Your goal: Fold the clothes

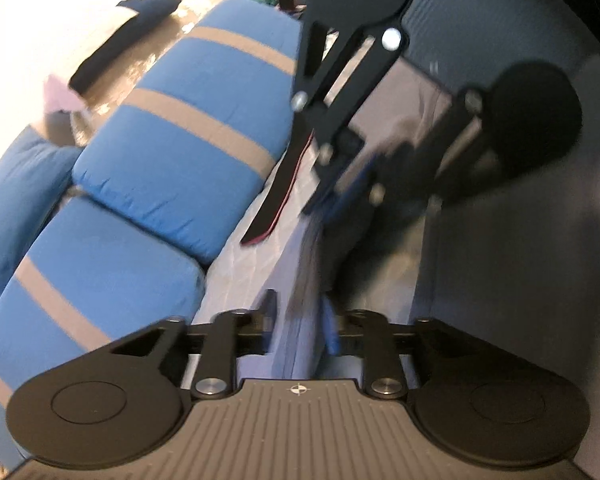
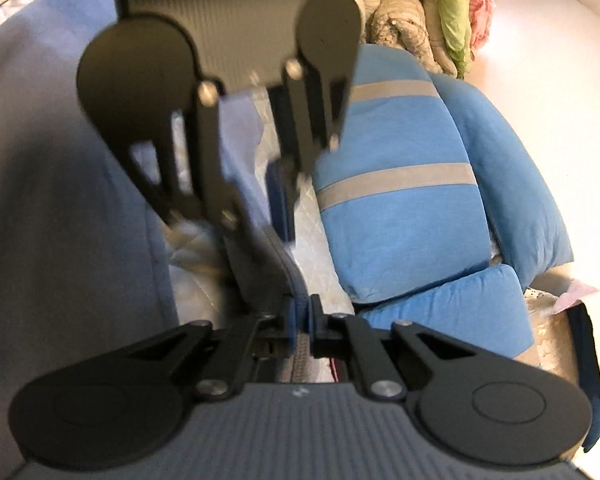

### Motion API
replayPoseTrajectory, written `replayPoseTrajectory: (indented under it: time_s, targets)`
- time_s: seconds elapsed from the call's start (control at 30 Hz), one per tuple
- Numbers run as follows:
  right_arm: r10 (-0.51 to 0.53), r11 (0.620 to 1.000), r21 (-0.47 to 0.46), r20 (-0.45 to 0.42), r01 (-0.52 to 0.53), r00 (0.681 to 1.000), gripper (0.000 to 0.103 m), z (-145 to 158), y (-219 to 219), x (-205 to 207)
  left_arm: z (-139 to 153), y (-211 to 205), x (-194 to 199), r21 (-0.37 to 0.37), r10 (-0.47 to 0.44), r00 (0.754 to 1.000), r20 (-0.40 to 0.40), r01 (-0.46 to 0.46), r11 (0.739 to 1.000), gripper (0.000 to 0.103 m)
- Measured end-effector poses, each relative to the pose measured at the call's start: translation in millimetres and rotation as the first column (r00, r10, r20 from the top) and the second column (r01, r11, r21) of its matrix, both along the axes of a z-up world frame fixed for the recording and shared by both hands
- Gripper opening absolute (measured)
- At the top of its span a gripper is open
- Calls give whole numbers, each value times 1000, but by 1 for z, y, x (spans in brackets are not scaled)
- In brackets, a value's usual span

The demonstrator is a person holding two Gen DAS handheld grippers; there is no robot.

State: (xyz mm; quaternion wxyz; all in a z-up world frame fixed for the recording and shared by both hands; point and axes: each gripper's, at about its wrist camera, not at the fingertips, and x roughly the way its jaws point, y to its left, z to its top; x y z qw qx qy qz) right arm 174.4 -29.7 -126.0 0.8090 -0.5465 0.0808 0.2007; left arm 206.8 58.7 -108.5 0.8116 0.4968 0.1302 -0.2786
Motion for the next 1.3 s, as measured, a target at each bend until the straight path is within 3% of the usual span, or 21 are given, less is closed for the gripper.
replayPoseTrajectory:
  time_s: [0.27, 0.5, 0.73, 0.87, 1.07, 1.2, 1.3]
  targets:
    - [-22, 1000, 11, -18, 22, 1000, 6, -1, -9, -1, 9, 54, 7, 3, 103, 990, -96, -103, 995, 32]
    - [-50, 997, 52, -47, 52, 998, 6, 4, -15, 8, 0, 65, 8, 10, 204, 975, -84, -204, 979, 37]
    - [-76, 992, 93, -59, 82, 995, 6, 12, -18, 13, -23, 41, 11, 108, 302, 949, 93, -311, 944, 37]
    - [-85, 991, 102, -59, 90, 995, 6, 13, -21, 13, -22, 48, 18, 112, 327, 941, 91, -336, 935, 36]
    - [-100, 987, 119, -55, 106, 993, 6, 15, -25, 17, -12, 65, 26, 126, 381, 919, 101, -392, 911, 8]
    - [-101, 984, 140, -60, 109, 993, 6, 19, -25, 18, 5, 72, 30, 133, 384, 911, 153, -404, 905, 6]
    - [-97, 984, 146, -55, 104, 994, 6, 20, -22, 17, 16, 73, 26, 236, 313, 915, 255, -372, 898, 6]
